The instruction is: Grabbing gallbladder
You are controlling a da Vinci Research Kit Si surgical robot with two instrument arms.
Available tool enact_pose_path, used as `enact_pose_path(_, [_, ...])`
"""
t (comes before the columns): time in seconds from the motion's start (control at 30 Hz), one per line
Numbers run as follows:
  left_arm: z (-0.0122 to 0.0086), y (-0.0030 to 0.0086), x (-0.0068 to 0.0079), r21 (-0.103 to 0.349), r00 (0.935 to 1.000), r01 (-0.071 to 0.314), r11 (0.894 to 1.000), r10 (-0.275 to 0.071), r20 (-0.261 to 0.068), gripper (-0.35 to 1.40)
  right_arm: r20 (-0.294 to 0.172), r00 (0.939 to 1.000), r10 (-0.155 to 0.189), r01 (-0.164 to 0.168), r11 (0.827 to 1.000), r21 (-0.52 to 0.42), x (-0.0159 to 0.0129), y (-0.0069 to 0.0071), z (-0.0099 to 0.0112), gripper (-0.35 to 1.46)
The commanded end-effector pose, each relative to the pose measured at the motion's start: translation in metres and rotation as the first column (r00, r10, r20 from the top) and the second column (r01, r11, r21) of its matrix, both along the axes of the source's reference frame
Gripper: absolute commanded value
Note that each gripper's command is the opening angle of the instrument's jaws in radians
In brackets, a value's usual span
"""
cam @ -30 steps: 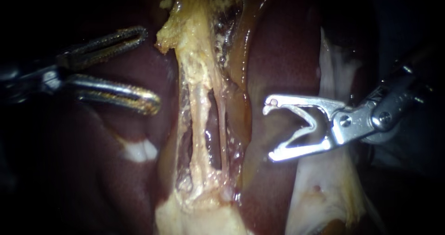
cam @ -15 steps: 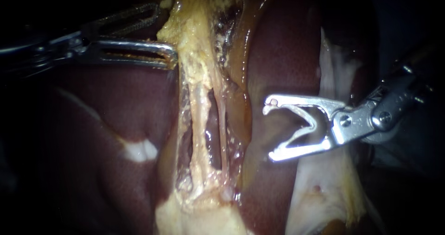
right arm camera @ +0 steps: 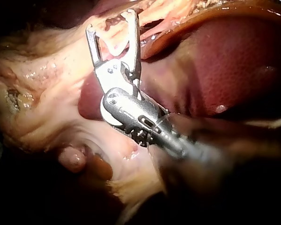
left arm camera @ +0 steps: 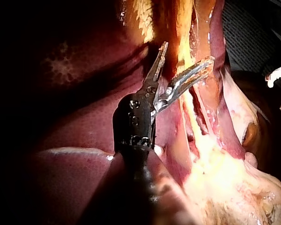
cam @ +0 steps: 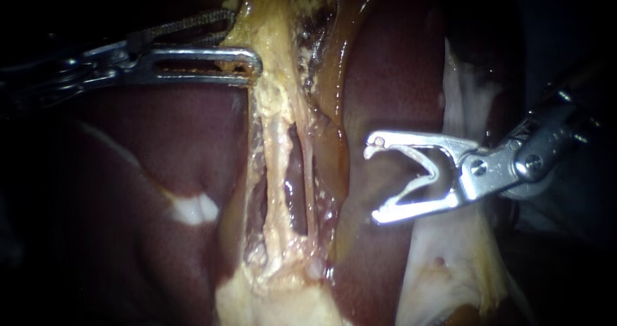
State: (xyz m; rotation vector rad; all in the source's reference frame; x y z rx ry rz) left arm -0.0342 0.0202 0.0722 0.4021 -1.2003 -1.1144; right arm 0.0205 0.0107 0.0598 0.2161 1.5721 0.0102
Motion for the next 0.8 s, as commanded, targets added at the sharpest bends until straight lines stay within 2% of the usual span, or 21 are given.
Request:
enact_pose_path(0.03, [0.0002, 0.0000, 0.0001, 0.003, 0.9999, -0.008, 1.000, 0.008, -0.010, 0.09, 0.000, 1.0000, 0.000, 0.000, 1.000, 0.000, 0.0000, 0.0000, 0.0000, 0.60])
enact_pose_path(0.07, [0.0003, 0.0000, 0.0002, 0.010, 0.9999, -0.009, 1.000, 0.010, -0.013, -0.21, 0.000, 1.0000, 0.000, 0.000, 1.000, 0.000, 0.0000, 0.0000, 0.0000, 0.60])
enact_pose_path(0.1, [0.0005, -0.0001, 0.0004, 0.023, 0.9998, -0.010, 1.000, 0.010, -0.017, -0.35, 0.000, 1.0000, 0.000, 0.000, 1.000, 0.000, 0.0000, 0.0000, 0.0000, 0.60])
enact_pose_path(0.13, [0.0006, -0.0002, 0.0006, 0.048, 0.9998, -0.012, 0.999, 0.013, -0.016, -0.35, 0.000, 1.0000, 0.000, 0.000, 1.000, 0.000, 0.0000, 0.0000, 0.0000, 0.60])
enact_pose_path(0.2, [0.0007, -0.0003, 0.0008, 0.071, 0.9995, -0.018, 0.997, 0.020, -0.026, -0.35, 0.000, 1.0000, 0.000, 0.000, 1.000, 0.000, 0.0000, 0.0000, 0.0000, 0.60])
enact_pose_path(0.27, [0.0009, -0.0003, 0.0011, 0.079, 0.9985, -0.030, 0.996, 0.033, -0.043, -0.35, 0.000, 1.0000, 0.000, 0.000, 1.000, 0.000, -0.0001, 0.0000, 0.0000, 0.60])
enact_pose_path(0.8, [0.0014, -0.0001, 0.0016, 0.082, 0.9980, -0.035, 0.996, 0.040, -0.050, -0.35, 0.000, 1.0000, -0.001, 0.001, 1.000, 0.000, 0.0000, 0.0000, -0.0001, 0.60])
